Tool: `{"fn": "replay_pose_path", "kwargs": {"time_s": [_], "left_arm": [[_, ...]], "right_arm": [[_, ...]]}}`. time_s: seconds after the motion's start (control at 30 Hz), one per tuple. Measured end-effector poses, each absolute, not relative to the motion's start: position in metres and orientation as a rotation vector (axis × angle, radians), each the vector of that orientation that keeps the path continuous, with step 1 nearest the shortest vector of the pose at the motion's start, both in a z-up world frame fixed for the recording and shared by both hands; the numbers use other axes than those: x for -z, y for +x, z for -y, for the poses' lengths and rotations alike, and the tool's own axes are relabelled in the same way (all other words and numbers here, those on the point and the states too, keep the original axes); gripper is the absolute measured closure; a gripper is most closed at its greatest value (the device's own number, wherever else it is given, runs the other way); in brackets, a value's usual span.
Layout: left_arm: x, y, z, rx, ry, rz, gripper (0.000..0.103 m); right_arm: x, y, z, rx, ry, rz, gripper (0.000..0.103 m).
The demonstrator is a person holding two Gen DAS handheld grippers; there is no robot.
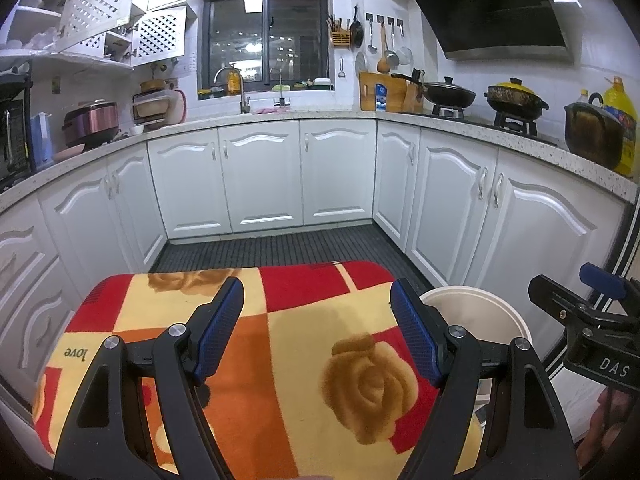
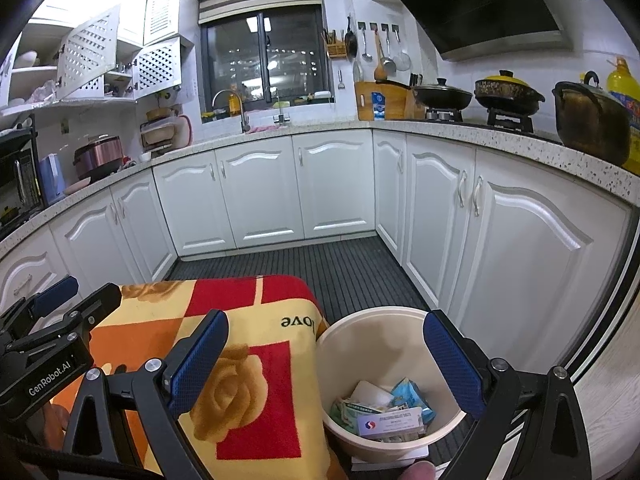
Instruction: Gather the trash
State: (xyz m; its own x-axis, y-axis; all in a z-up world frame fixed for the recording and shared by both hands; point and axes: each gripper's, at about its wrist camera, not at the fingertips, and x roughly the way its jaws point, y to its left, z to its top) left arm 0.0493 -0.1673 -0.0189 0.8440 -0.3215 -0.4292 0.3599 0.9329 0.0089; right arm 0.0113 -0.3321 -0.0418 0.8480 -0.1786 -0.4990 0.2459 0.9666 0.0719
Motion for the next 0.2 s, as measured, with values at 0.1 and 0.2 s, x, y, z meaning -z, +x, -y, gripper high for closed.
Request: {"fn": "replay_pose_path", "kwargs": {"time_s": [0.1, 0.2], "left_arm": [[0.0215, 0.0512, 0.1671, 0.364, 0.089, -0.431, 0.028], [0.0268, 0.0551, 0.1642, 0.360, 0.089, -0.444, 0.028]], "right_arm": [[0.0447, 0.0132, 0.3342, 0.231, 0.134, -0.522, 0.006], [0.0487, 0.0154, 0.3353, 0.235, 0.129, -0.534, 0.006]]}}
